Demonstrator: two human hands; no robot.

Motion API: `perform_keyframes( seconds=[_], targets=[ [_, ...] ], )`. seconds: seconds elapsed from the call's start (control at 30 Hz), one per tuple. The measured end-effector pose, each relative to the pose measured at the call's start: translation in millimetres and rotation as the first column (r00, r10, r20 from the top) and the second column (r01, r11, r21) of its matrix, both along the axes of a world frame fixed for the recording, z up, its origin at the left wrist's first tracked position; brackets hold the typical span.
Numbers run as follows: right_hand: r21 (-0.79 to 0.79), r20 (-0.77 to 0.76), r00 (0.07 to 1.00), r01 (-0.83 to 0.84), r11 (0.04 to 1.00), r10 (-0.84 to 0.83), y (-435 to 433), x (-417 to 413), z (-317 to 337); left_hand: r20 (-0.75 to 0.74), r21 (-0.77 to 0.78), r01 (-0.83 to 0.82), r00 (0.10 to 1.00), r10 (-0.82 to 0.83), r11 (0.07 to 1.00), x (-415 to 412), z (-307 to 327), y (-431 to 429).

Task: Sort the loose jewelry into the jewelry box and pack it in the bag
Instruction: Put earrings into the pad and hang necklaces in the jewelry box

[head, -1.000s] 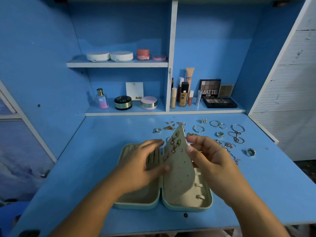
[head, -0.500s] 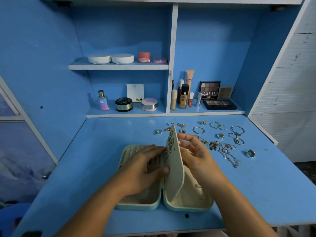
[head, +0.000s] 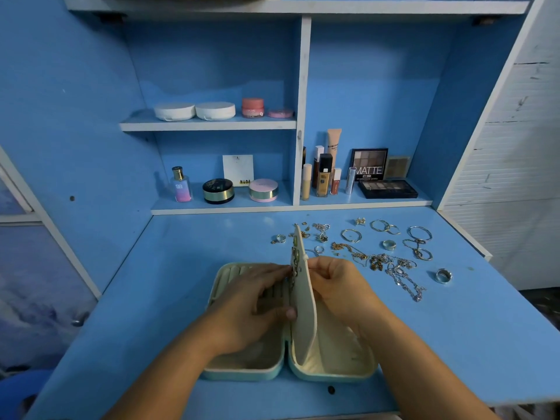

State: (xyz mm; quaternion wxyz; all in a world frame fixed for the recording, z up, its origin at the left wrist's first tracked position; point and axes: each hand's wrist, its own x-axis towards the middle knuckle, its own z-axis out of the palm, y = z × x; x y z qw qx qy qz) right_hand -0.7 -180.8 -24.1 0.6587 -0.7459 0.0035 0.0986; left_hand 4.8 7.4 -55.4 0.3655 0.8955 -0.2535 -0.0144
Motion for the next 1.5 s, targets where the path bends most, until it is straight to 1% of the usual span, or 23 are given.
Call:
perform_keyframes(
  seconds=[0.1, 0.17, 0.33, 0.47, 0.63, 0.73, 0.83, 1.0, 1.03, 1.07, 1.17, 1.23, 1.3, 1.37, 1.5],
  targets=[
    [-0.041, 0.007, 0.997, 0.072, 0.997, -0.072, 3.2, 6.1, -1.1, 0.011, -0.018, 0.002, 1.0, -0.002, 1.0, -0.5, 0.4, -0.2],
    [-0.123, 0.004, 0.994, 0.105, 0.987, -0.105, 3.9, 9.5, -3.0, 0.024, -0.034, 0.01, 1.0, -0.009, 0.999, -1.4, 1.2, -0.9],
    [-0.158, -0.006, 0.998, 0.064, 0.985, -0.066, 5.5, 7.5, -0.2, 0.022, -0.031, -0.007, 1.0, 0.007, 1.0, -0.9, -0.7, -1.1],
    [-0.209, 0.039, 0.997, 0.072, 0.975, -0.065, 9.1, 5.3, 4.6, -0.001, -0.067, -0.02, 1.0, 0.02, 0.998, -0.6, -2.4, -0.4],
    [-0.208, 0.048, 0.996, 0.084, 0.975, -0.075, 10.4, 2.1, 4.6, -0.004, -0.071, -0.016, 1.0, 0.016, 0.997, -1.3, -2.6, -1.4],
    [-0.26, 0.025, 0.997, 0.083, 0.962, -0.079, 10.2, 2.7, 5.6, 0.002, -0.073, -0.016, 1.0, 0.016, 0.997, -2.5, -2.1, -1.4],
    [-0.239, 0.002, 0.997, 0.073, 0.968, -0.075, 10.8, 2.0, 8.4, -0.012, -0.092, -0.022, 1.0, 0.021, 0.996, -1.9, -2.4, -0.6],
    [-0.286, 0.02, 0.999, 0.032, 0.958, -0.027, 11.9, -1.2, 15.0, -0.018, -0.099, -0.007, 1.0, 0.005, 0.995, -1.2, -3.2, 0.1],
    [-0.266, 0.025, 0.999, 0.026, 0.964, -0.021, 10.2, -2.3, 15.4, -0.017, -0.104, -0.006, 1.0, 0.004, 0.995, -1.1, -3.1, 0.2],
    [-0.212, 0.016, 1.0, 0.028, 0.977, -0.026, 8.1, -4.7, 17.7, -0.015, -0.104, -0.004, 1.0, 0.003, 0.995, -1.3, -3.0, 0.0],
    [-0.029, -0.054, 0.998, 0.032, 0.999, -0.033, -3.5, -12.4, 24.0, 0.059, -0.052, -0.004, 0.998, 0.007, 0.999, -2.3, -4.2, -0.6],
    [0.037, -0.058, 0.997, 0.053, 0.998, -0.051, -14.5, -15.5, 27.0, 0.108, 0.018, -0.012, 0.994, 0.01, 1.0, -4.3, -2.7, -1.3],
    [0.094, -0.035, 0.999, 0.016, 0.995, -0.013, -26.1, -15.6, 26.0, 0.126, 0.063, -0.017, 0.992, 0.009, 0.998, -5.9, -1.3, -1.9],
    [0.083, -0.015, 1.0, -0.012, 0.996, 0.014, -32.6, -16.6, 28.0, 0.136, 0.101, -0.024, 0.991, 0.011, 0.995, -6.9, -0.4, -2.2],
    [-0.097, 0.033, 0.999, -0.012, 0.995, 0.016, -35.9, -20.6, 33.6, 0.145, 0.19, -0.056, 0.989, 0.028, 0.98, -10.4, 1.6, -5.5]
  ],
)
